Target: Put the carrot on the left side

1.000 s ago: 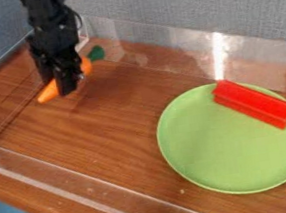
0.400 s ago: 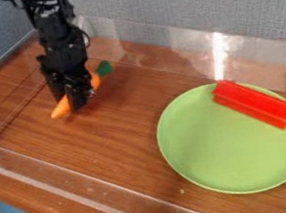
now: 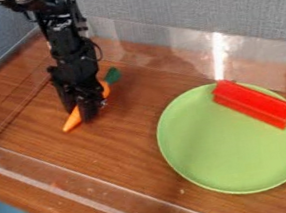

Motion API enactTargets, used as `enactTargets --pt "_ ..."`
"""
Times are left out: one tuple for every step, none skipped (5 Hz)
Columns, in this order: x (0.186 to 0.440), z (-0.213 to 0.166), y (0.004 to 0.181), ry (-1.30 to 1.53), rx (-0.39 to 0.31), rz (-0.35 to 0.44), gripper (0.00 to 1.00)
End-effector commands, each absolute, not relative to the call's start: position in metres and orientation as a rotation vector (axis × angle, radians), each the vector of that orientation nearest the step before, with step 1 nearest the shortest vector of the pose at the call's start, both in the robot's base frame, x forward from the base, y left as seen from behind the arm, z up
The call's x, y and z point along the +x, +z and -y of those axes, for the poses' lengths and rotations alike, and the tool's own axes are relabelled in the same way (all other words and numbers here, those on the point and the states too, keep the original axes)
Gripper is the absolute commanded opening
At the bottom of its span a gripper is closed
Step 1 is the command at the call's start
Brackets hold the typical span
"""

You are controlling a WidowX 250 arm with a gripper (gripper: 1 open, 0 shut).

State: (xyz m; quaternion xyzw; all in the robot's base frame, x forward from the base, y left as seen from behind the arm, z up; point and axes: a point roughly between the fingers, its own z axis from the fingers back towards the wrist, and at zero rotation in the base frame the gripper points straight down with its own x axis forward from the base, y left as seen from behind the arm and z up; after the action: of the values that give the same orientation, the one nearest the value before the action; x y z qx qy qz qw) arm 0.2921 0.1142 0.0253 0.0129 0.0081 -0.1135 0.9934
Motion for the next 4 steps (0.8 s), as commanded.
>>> enactTargets --pt "0.294 -0.113 0.052 -0.239 0.071 0.031 0.0" --pt "0.29 -0.113 0.059 -0.243 0.081 0.027 0.0" --pt "0.295 -0.111 0.06 -0.208 0.089 0.029 0.0" --pt "0.304 -0.111 0.057 -0.18 0.093 0.034 0.0"
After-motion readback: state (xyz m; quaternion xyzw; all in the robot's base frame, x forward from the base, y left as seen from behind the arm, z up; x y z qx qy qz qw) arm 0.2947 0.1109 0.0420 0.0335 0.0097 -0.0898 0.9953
